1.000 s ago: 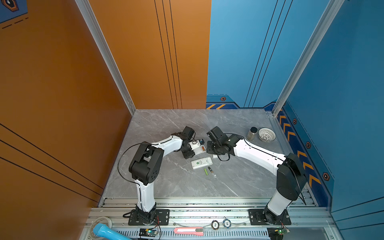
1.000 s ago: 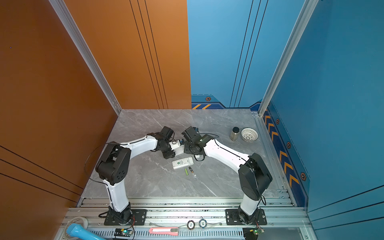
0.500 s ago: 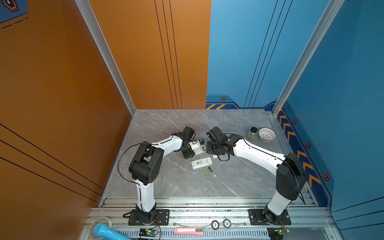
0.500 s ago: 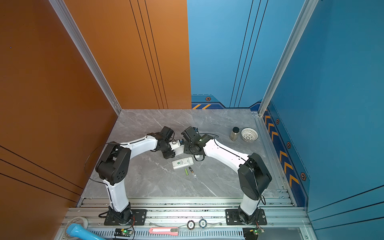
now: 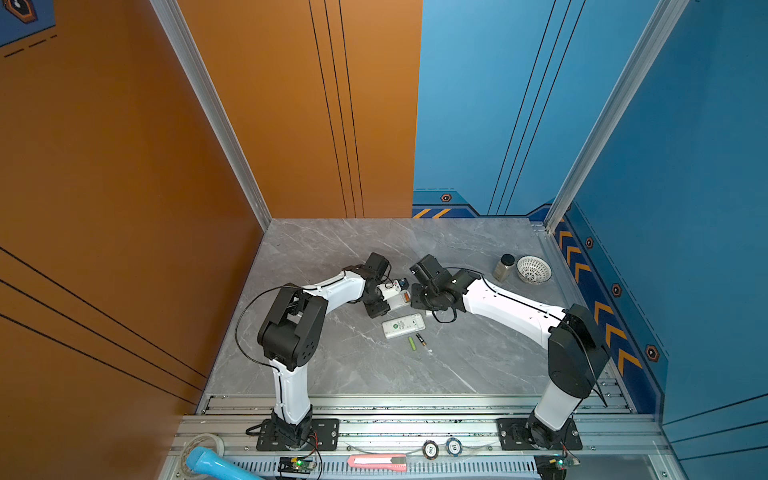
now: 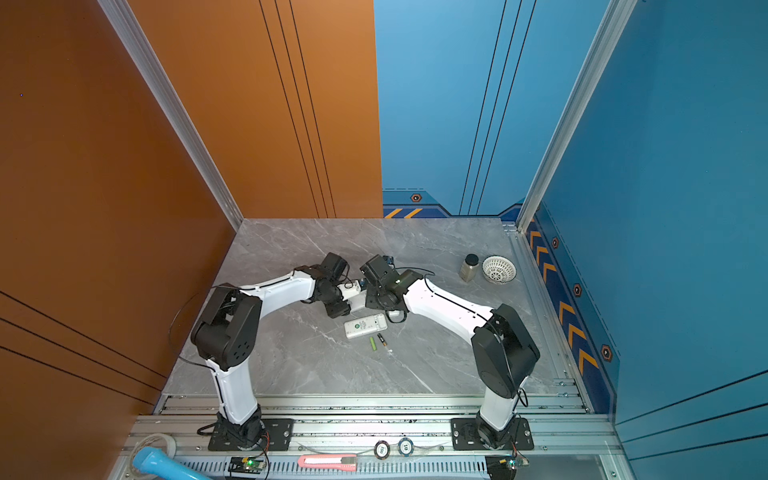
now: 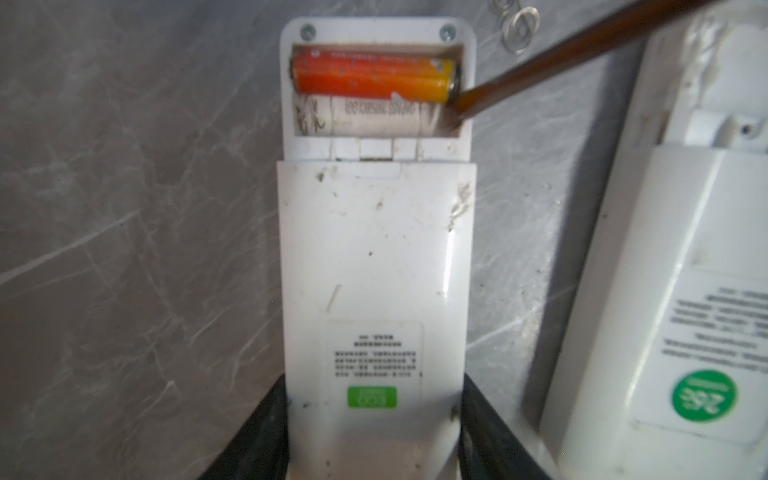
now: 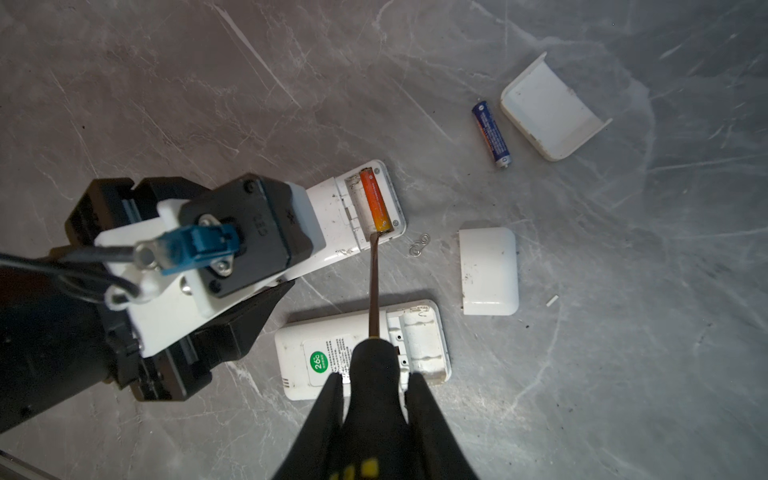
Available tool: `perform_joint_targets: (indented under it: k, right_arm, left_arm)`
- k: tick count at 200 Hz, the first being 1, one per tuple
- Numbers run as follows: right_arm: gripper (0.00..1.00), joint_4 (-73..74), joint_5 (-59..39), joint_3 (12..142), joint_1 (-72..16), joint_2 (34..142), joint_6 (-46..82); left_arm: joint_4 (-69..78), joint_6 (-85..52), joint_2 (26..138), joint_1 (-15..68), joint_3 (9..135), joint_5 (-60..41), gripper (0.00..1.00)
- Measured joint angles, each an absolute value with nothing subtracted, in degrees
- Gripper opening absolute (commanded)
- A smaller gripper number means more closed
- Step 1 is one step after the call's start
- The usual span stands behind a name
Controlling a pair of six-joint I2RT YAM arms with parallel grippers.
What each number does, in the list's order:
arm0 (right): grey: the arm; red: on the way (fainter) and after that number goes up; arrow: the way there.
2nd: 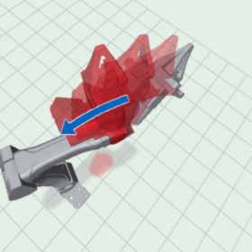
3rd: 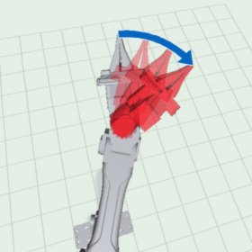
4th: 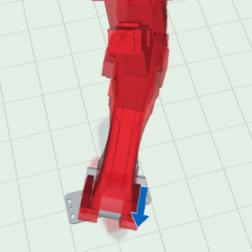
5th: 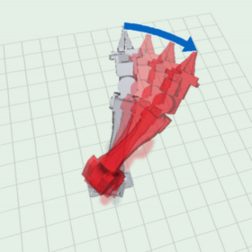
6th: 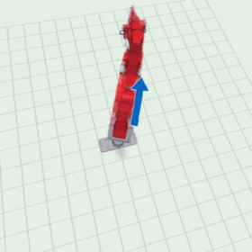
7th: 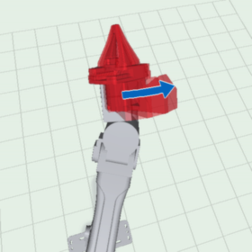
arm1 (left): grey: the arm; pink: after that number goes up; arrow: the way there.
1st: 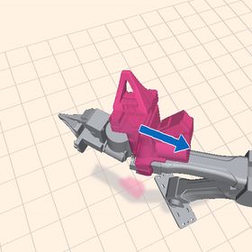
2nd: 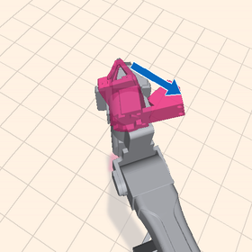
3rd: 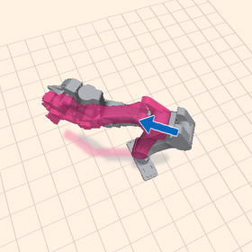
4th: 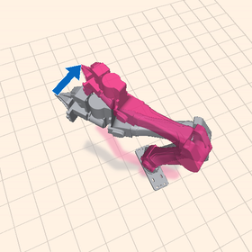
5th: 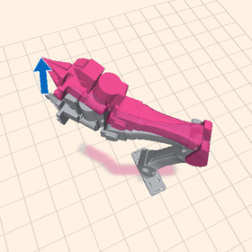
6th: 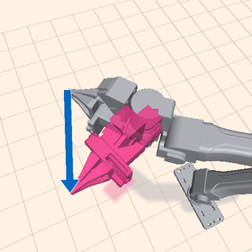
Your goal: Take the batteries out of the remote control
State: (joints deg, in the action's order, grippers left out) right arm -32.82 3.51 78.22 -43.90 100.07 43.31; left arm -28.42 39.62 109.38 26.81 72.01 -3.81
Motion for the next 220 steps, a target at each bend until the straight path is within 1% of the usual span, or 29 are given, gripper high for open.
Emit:
perform_joint_targets:
  k: [120,186,220]
  right_arm:
    - [0.00,-33.52,6.61,78.28,-45.25,99.66,41.78]
    - [0.00,-37.08,17.17,79.81,-50.41,100.75,41.32]
    - [0.00,-33.87,18.28,78.50,-51.96,101.03,40.99]
  left_arm:
    - [-28.38,39.62,109.38,26.96,72.01,-3.75,0.00]
    - [-28.42,39.62,109.38,27.09,72.01,-3.49,0.00]
    - [-28.42,39.59,109.38,27.14,72.01,-3.44,0.00]
